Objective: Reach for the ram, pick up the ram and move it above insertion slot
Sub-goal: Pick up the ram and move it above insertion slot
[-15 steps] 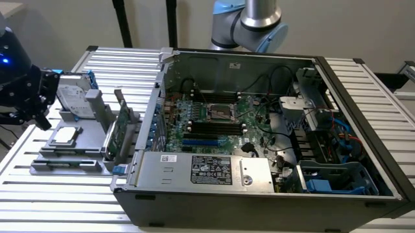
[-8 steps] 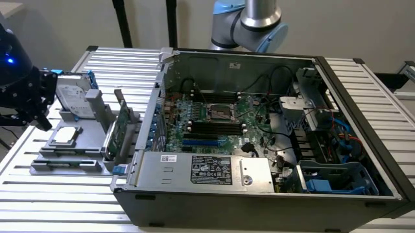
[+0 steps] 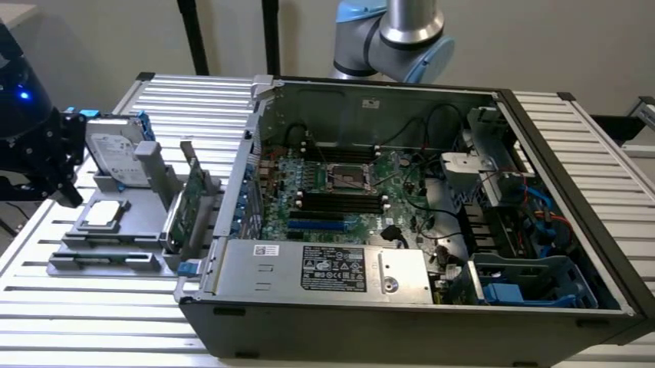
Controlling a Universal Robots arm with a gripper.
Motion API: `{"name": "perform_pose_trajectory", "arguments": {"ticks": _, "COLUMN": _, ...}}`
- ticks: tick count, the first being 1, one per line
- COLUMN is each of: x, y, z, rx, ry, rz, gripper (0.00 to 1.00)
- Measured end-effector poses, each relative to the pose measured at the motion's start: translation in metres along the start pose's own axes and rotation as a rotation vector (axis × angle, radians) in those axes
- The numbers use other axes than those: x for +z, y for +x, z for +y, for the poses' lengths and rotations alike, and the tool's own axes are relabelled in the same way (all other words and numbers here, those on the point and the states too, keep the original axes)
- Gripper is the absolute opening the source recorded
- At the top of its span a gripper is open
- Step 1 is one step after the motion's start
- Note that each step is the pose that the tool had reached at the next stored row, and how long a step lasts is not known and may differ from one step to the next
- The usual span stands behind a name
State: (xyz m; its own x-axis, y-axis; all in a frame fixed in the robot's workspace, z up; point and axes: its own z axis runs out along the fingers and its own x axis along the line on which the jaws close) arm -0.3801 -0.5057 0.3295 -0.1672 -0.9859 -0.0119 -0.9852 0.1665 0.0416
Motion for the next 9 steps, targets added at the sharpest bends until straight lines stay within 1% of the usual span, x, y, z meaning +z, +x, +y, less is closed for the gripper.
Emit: {"name": "perform_pose_trajectory", "arguments": {"ticks": 9, "x": 0.0019, "y": 0.0000, "z": -0.0001, "rx": -0.163, "ry": -0.0039, "rz": -0.0051, "gripper": 0.11}}
